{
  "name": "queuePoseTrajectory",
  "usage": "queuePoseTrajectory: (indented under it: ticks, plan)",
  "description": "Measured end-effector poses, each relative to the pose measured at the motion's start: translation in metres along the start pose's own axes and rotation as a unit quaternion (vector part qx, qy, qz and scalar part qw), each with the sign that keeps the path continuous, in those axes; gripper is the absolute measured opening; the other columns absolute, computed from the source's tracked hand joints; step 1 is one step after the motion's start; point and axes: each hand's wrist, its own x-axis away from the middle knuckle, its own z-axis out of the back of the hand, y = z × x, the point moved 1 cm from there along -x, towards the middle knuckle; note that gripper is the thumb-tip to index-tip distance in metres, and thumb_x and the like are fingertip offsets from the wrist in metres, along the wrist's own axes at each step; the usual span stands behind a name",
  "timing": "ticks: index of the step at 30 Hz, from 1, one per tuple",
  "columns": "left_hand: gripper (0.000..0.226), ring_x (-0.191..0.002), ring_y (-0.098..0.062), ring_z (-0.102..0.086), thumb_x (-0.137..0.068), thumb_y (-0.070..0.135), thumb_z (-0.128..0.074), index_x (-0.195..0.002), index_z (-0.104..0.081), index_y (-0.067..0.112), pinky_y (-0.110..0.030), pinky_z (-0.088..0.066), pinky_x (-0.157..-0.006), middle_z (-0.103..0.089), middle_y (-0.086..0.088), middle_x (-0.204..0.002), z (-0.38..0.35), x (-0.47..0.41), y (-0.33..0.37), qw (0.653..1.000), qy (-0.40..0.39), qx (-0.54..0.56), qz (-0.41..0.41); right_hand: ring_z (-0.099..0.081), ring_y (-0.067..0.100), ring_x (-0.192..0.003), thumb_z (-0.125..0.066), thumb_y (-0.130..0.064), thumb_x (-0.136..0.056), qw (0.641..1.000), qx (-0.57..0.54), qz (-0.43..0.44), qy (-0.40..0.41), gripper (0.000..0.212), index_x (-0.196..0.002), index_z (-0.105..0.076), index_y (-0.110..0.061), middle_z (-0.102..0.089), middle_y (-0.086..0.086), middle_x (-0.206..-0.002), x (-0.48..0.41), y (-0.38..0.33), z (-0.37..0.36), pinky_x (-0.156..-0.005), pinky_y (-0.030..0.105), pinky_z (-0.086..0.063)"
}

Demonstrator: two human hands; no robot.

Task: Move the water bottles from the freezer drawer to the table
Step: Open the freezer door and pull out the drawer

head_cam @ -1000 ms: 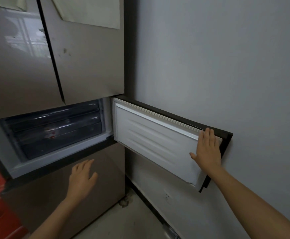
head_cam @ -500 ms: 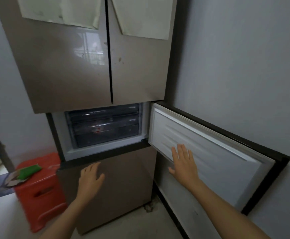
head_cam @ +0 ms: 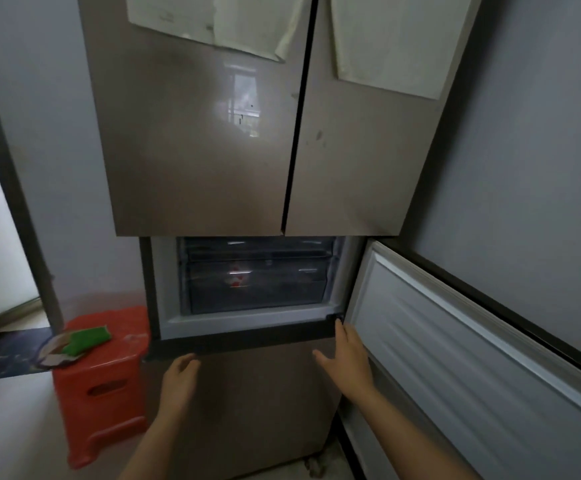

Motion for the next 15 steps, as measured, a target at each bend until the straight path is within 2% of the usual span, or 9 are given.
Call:
queuePoseTrajectory:
  ticks: [4,6,8,11,13,15]
  plan:
    - [0.034,-0.119,-0.038,-0.048,-0.096,0.012,-0.040,-0.127,-0.047,0.000,-0.042,-0.036,-0.098,-0.052,-0.022,-0.128,-0.019,-0.036,0.002,0.983,-0.022,0.145,0.108,-0.023,0.023,-0.139,-0.060,-0.034,-0.088,0.993,-0.107,-0.046,-0.034,0.081,-0.148,-0.011,-0.011,-0.019,0.010,-0.153,-0.050,-0.005,-0.013,-0.115,0.036,-0.022]
    - [0.036,-0.119,-0.038,-0.048,-0.097,0.016,-0.039,-0.129,-0.046,0.003,-0.044,-0.037,-0.098,-0.051,-0.020,-0.130,-0.022,-0.060,0.005,0.972,-0.022,0.188,0.140,-0.026,0.023,-0.138,-0.061,-0.028,-0.088,0.976,-0.190,-0.089,-0.054,0.080,-0.148,-0.011,-0.010,-0.021,0.010,-0.153,-0.079,-0.011,-0.021,-0.113,0.031,-0.023]
    - [0.038,-0.121,-0.036,-0.047,-0.097,0.018,-0.038,-0.131,-0.044,0.004,-0.044,-0.036,-0.098,-0.050,-0.019,-0.133,-0.024,-0.084,0.012,0.970,-0.016,0.198,0.142,-0.029,0.023,-0.137,-0.058,-0.024,-0.090,0.956,-0.256,-0.130,-0.061,0.075,-0.147,-0.013,-0.008,-0.026,0.010,-0.151,-0.102,-0.018,-0.030,-0.110,0.029,-0.024]
    - [0.038,-0.122,-0.034,-0.045,-0.097,0.019,-0.036,-0.131,-0.044,0.003,-0.043,-0.035,-0.100,-0.050,-0.018,-0.131,-0.030,-0.113,0.019,0.967,-0.014,0.214,0.137,-0.040,0.027,-0.129,-0.054,-0.020,-0.093,0.942,-0.280,-0.183,-0.033,0.059,-0.143,-0.028,-0.003,-0.039,0.015,-0.143,-0.129,-0.021,-0.045,-0.105,0.028,-0.030]
    - [0.036,-0.121,-0.032,-0.047,-0.097,0.019,-0.037,-0.129,-0.045,0.004,-0.042,-0.036,-0.100,-0.054,-0.017,-0.125,-0.035,-0.124,0.026,0.961,-0.015,0.234,0.145,-0.041,0.027,-0.127,-0.052,-0.017,-0.093,0.932,-0.297,-0.207,-0.021,0.051,-0.139,-0.036,0.000,-0.042,0.015,-0.141,-0.141,-0.023,-0.054,-0.104,0.028,-0.030]
    - [0.036,-0.120,-0.032,-0.049,-0.098,0.018,-0.036,-0.131,-0.044,0.004,-0.040,-0.037,-0.100,-0.052,-0.018,-0.128,-0.043,-0.137,0.032,0.953,-0.013,0.260,0.152,-0.041,0.028,-0.127,-0.052,-0.014,-0.093,0.917,-0.327,-0.229,-0.011,0.047,-0.136,-0.040,0.000,-0.044,0.014,-0.139,-0.157,-0.025,-0.061,-0.105,0.030,-0.030]
